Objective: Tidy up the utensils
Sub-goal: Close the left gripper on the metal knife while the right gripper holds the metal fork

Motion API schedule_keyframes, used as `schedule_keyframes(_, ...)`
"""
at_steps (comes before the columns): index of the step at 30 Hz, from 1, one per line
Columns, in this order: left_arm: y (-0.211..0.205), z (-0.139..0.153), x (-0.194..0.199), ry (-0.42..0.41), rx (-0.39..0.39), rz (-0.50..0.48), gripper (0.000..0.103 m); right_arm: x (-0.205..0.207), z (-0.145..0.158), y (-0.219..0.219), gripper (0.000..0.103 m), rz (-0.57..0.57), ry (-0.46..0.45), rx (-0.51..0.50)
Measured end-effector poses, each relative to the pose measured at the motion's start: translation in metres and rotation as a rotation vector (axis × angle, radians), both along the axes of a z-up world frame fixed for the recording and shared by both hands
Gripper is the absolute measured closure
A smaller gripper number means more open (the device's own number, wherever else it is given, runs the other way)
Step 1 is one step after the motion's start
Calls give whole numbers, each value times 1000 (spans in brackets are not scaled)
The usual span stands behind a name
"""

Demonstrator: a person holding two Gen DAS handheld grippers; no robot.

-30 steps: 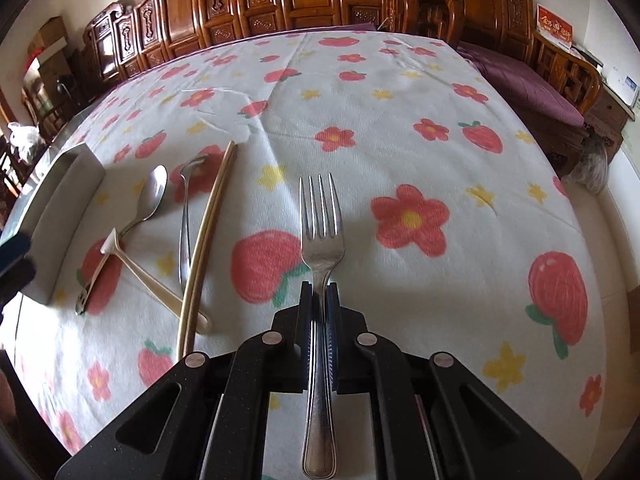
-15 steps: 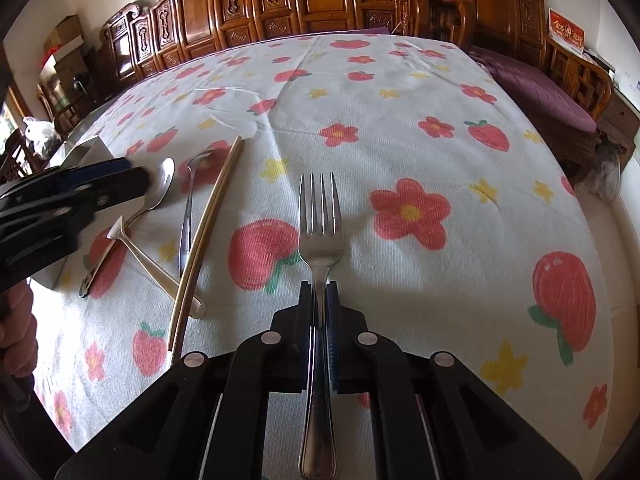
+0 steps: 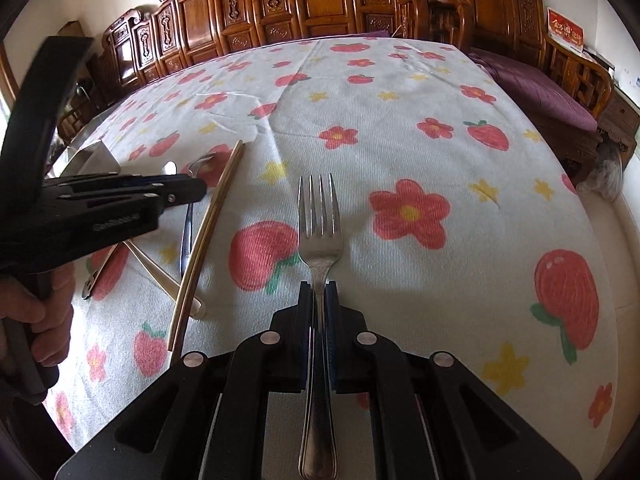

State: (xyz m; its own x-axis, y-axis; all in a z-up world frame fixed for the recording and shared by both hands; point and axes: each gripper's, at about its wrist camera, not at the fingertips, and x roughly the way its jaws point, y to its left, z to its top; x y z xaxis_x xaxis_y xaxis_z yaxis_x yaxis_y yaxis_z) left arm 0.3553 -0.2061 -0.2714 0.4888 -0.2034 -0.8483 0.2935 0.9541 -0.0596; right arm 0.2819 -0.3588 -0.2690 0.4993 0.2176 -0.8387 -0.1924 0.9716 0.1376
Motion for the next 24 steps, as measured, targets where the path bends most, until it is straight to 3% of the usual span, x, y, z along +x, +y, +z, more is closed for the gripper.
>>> schedule_keyframes(12, -1, -2, -1, -5, 15, 11, 87, 0, 0, 0, 94, 3, 8, 3)
schedule_keyframes(16, 2, 0, -4, -6, 3, 5, 101, 0, 0, 1, 94, 4, 7, -7)
schedule_keyframes(24, 9, 13, -12, -22, -19, -2, 102, -2, 0, 3, 94, 10, 2, -31)
